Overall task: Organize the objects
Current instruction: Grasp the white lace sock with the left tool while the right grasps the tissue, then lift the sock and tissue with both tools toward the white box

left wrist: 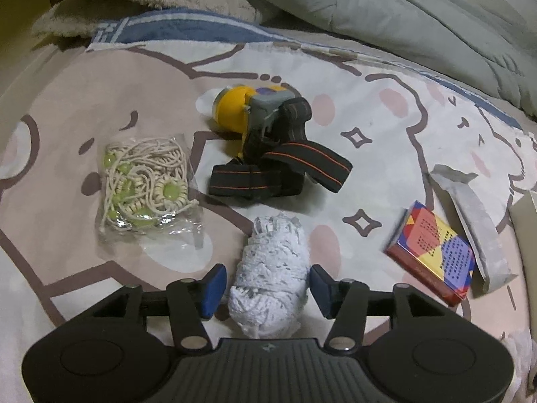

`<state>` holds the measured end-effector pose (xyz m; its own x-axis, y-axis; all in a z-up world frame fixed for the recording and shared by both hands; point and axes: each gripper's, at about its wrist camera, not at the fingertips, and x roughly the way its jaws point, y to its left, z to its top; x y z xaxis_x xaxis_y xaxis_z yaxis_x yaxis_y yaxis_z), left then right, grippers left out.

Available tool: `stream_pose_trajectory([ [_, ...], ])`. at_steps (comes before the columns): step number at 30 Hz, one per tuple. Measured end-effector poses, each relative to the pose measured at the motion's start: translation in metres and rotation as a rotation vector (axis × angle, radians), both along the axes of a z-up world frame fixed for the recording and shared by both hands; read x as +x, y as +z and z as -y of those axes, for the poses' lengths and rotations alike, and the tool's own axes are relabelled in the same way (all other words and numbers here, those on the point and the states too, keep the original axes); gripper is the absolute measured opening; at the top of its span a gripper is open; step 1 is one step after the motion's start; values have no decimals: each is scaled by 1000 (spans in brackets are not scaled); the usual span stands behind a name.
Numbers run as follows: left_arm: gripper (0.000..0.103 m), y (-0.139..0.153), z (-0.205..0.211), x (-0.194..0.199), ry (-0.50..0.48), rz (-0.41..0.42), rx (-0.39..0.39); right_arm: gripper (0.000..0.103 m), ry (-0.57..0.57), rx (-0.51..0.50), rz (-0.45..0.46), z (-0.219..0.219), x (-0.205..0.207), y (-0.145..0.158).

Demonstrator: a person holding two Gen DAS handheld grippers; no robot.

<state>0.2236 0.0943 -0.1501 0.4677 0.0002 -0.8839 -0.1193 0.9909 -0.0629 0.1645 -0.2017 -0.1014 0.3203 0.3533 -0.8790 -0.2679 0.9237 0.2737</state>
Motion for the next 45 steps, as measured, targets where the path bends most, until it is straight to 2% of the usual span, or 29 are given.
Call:
stream_pose_trajectory([
  [2,56,-4,1,2,11,-13,0,39,-20,5,-16,3,0,-3],
  [4,50,-7,1,3,16,-31,-11,42,-40,28,-43,4,1,-7],
  [5,46,-8,1,3,20,-35,-19,43,-54,46,-60,5,2,-9],
  [8,42,-6,5,2,10,-38,-2,43,-99,97,-114,4,5,-19],
  [10,42,-5,9,0,1,-42,10,43,-115,84,-134,0,7,-26],
  [13,41,-6,14,-4,-5,-56,13,45,-100,2,-119,-10,9,-36],
  [16,41,-7,21,-10,-30,-69,32,42,-84,-44,-130,-17,10,-46],
  [17,41,-6,22,-12,-35,-72,34,32,-75,-51,-132,-18,10,-47],
  [18,41,-6,23,-14,-36,-74,33,33,-61,-61,-128,-20,10,-48],
  [23,40,6,22,-23,7,-41,1,31,-17,-118,-53,-28,5,-36],
  [34,40,62,30,-54,16,114,-73,31,-49,-97,161,-23,2,18],
  [45,40,107,57,-91,-74,234,-35,31,-111,-47,287,-10,-9,55],
])
